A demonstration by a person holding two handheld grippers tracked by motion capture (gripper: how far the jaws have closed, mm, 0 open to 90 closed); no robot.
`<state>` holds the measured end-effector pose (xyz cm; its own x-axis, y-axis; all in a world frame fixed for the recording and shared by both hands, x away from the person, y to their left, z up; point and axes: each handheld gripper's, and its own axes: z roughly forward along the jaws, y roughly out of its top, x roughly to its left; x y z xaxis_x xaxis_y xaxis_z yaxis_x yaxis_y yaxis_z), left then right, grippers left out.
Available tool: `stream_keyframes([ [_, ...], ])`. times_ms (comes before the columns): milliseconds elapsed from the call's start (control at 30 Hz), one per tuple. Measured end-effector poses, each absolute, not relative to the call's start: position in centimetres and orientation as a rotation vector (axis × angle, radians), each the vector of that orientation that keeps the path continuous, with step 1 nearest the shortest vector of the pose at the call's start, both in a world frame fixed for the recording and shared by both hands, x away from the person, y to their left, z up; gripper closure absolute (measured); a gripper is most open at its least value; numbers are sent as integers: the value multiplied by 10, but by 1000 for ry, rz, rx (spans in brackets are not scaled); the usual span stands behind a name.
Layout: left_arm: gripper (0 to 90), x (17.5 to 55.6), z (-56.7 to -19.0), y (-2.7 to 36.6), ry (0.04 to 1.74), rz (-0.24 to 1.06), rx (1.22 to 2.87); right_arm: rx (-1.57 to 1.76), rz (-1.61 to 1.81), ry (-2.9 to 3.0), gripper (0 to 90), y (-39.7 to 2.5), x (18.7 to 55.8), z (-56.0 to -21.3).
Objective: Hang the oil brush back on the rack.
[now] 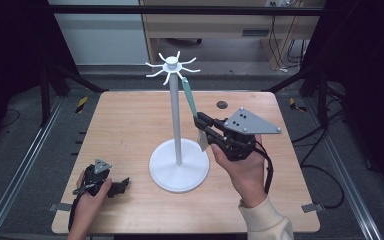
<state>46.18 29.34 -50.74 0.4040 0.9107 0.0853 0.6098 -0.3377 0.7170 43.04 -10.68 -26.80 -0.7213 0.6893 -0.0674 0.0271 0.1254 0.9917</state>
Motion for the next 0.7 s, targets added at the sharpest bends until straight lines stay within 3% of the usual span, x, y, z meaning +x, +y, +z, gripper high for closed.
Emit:
stream_keyframes([
  [700, 0, 462, -507, 293, 1290, 650, 2065, 696, 1655, 1875, 812, -104, 434, -271],
])
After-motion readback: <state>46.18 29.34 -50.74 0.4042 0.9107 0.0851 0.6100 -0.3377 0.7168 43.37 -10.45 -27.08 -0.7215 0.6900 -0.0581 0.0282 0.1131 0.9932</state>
